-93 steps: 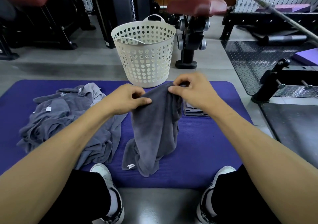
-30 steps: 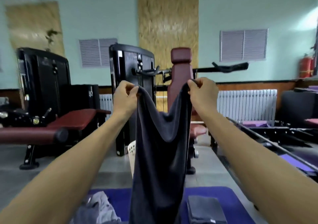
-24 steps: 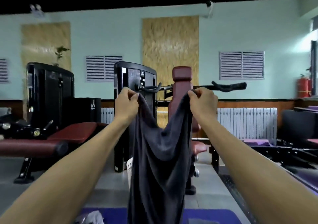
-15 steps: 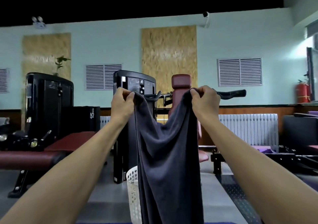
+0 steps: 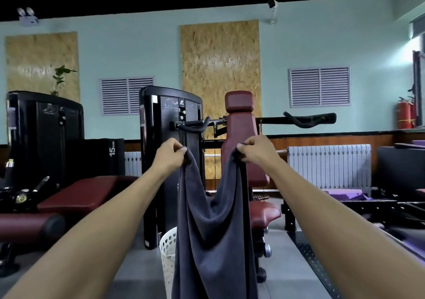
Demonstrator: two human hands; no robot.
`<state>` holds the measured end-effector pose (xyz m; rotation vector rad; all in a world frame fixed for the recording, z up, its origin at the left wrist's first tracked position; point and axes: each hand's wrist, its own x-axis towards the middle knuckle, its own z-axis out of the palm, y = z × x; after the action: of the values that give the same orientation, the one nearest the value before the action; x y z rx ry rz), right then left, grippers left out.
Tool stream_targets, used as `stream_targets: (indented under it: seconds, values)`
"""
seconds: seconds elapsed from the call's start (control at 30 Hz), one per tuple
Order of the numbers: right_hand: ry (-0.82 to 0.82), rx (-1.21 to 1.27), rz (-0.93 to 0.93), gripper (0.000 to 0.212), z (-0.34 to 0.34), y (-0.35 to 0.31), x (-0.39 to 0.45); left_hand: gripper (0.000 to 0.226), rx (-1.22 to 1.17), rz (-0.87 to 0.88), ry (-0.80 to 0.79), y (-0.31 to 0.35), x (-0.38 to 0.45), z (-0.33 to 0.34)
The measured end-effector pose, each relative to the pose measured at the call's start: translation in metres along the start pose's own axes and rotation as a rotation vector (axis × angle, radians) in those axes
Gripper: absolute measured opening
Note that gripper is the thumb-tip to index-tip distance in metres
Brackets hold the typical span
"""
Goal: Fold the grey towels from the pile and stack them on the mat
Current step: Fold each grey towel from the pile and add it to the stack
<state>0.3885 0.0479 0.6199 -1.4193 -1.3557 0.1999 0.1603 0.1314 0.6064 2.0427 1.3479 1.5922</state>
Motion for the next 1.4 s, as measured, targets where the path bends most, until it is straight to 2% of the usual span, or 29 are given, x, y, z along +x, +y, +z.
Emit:
stream_targets:
  seconds: [0.1, 0.33, 0.57, 0.67, 0.77, 1.0, 1.13, 1.3, 1.4]
  values:
    - [-0.077, 0.034, 0.079, 0.025, 0.013, 0.018, 0.036, 0.009, 0.118, -0.056, -0.066, -0.013, 0.033, 0.017]
    - [0.138, 0.122, -0.083, 0.019, 0.038, 0.023, 0.099, 0.006, -0.009, 0.046, 0.113, -0.006, 0.098, 0.023]
    - [0.229, 0.170, -0.193, 0.013, 0.035, 0.006, 0.091, 0.009, -0.040, 0.121, 0.170, 0.004, 0.093, -0.002]
    - [0.160, 0.129, -0.208, 0.015, 0.024, 0.001, 0.068, 0.010, -0.029, 0.104, 0.137, 0.001, 0.068, -0.018]
    - [0.076, 0.087, -0.148, 0.016, 0.015, 0.007, 0.035, 0.007, 0.017, 0.062, 0.070, -0.008, 0.027, -0.031]
    - [-0.043, 0.078, 0.017, 0.013, 0.005, 0.046, -0.110, 0.010, 0.109, -0.062, -0.081, -0.041, -0.101, -0.044]
    - [0.010, 0.013, 0.007, 0.017, -0.008, 0.054, -0.159, 0.016, -0.053, -0.140, -0.205, -0.034, -0.154, -0.047]
    - [0.022, 0.001, -0.068, 0.012, -0.027, 0.041, -0.187, 0.010, -0.149, -0.075, -0.173, -0.015, -0.191, -0.054]
    - [-0.014, -0.004, -0.058, 0.016, -0.029, 0.050, -0.205, 0.011, -0.188, -0.107, -0.179, -0.019, -0.217, -0.053]
